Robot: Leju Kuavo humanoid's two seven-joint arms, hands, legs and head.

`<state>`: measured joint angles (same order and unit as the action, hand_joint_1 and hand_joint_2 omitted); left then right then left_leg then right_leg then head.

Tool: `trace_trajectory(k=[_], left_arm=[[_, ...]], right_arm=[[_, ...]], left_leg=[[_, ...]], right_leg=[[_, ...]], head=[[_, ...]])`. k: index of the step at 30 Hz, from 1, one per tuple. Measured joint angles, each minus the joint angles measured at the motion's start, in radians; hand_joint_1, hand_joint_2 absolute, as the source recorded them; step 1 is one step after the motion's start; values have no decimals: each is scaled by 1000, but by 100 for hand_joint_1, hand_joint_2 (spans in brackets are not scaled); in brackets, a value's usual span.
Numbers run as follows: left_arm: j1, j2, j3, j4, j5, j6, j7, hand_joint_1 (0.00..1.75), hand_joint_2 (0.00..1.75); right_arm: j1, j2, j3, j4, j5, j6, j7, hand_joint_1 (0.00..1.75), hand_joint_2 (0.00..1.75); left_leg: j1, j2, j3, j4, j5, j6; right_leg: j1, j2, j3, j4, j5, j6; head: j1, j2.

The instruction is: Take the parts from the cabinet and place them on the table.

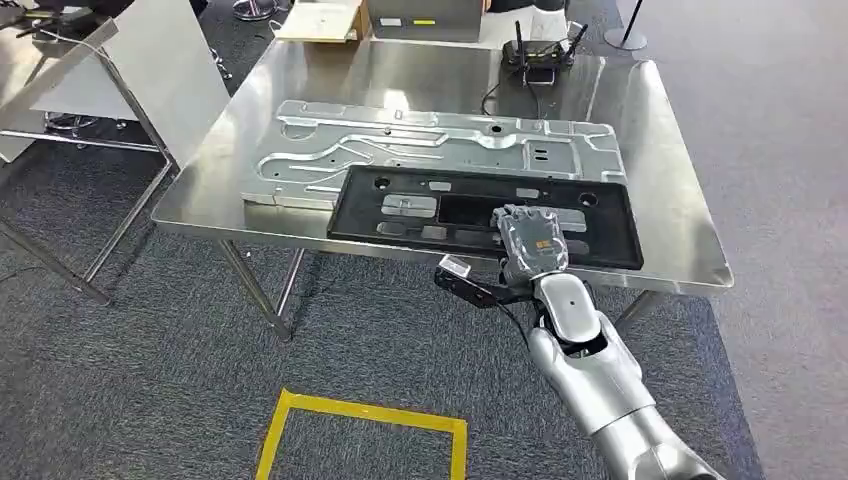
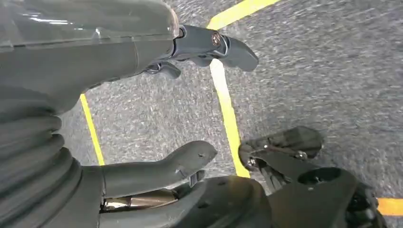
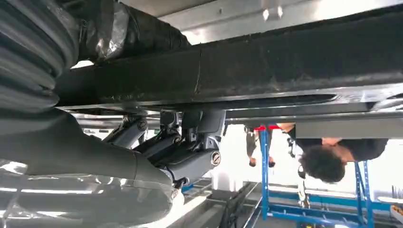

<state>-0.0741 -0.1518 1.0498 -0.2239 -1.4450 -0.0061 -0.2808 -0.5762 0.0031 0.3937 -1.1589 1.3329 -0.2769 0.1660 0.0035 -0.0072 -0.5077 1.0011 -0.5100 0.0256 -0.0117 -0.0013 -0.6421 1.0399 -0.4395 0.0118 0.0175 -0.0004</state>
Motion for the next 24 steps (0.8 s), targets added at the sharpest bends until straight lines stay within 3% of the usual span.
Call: trace_trajectory(k=[2,4,5,8,9,10,11,13,15,16,17,19,20,23,24], left_arm=[[0,0,0,1,0,-1,2,0,175],[-1,1,0,1,0,-1,2,0,175],[-2,1,0,1,0,-1,2,0,175],[-3,1,0,1,0,-1,2,0,175],[-2,1,0,1,0,-1,2,0,175],[0,1,0,1,0,-1,2,0,175],[2,2,0,1,0,-1,3,0,175],[5,3,0,1,0,-1,2,0,175],[4,3,0,3,0,-1,3,0,175],[0,3,0,3,0,-1,3,0,175],[2,3,0,3,0,-2,3,0,175],[5,2,0,3,0,-2,3,0,175],[4,2,0,3,0,-1,3,0,175],[0,3,0,3,0,2,3,0,175],[0,3,0,3,1,3,5,0,175]], right_arm=[[-10,2,5,10,4,6,2,175,175],[-22,3,11,21,7,7,8,175,175],[-31,3,12,26,7,7,8,175,175],[-40,7,19,40,7,7,8,175,175],[-38,8,21,45,7,8,8,175,175],[-38,8,21,50,7,8,8,175,175],[-38,8,22,55,7,8,8,175,175],[-41,10,22,59,7,8,8,175,175],[-46,11,24,64,7,8,8,175,175],[-46,12,24,66,7,8,8,175,175],[-45,12,26,66,7,8,8,175,175],[-46,12,27,67,7,8,7,175,175],[-49,11,27,67,7,8,10,175,175],[-49,9,27,73,7,8,14,175,175],[-45,6,27,77,7,8,14,175,175]], left_leg=[[-1,0,10,11,4,-14],[4,1,3,42,-10,-21],[4,1,-28,99,-20,-23],[9,2,-173,309,-110,-34],[9,2,-194,324,-114,-34],[10,2,-199,298,-90,-33],[10,2,-184,231,-38,-34],[11,3,-132,53,103,-31],[4,4,-136,27,73,-18],[1,2,-132,27,92,-9],[4,2,-129,24,91,0],[6,2,-103,15,89,15],[6,1,-95,14,84,22],[-1,0,-87,15,70,33],[-4,-2,-82,15,64,34]], right_leg=[[-1,1,4,-4,4,-15],[-8,0,31,-14,3,-29],[-9,1,36,-17,-1,-35],[-8,2,50,-17,-19,-37],[-8,2,58,-17,-25,-36],[-9,3,70,-17,-33,-33],[-10,4,83,-17,-42,-29],[-11,3,103,-18,-61,-20],[-7,7,104,-18,-69,-7],[-7,6,105,-23,-74,2],[-5,7,110,-10,-66,10],[-11,5,115,2,-79,19],[-10,4,95,45,-91,18],[-10,4,-47,253,-174,24],[-9,4,-76,279,-178,21]], head=[[0,0],[1,0],[0,0],[0,0],[-1,0],[-1,0],[-1,0],[-1,0],[-1,0],[-1,0],[0,0],[0,0],[0,0],[0,0],[0,0]])
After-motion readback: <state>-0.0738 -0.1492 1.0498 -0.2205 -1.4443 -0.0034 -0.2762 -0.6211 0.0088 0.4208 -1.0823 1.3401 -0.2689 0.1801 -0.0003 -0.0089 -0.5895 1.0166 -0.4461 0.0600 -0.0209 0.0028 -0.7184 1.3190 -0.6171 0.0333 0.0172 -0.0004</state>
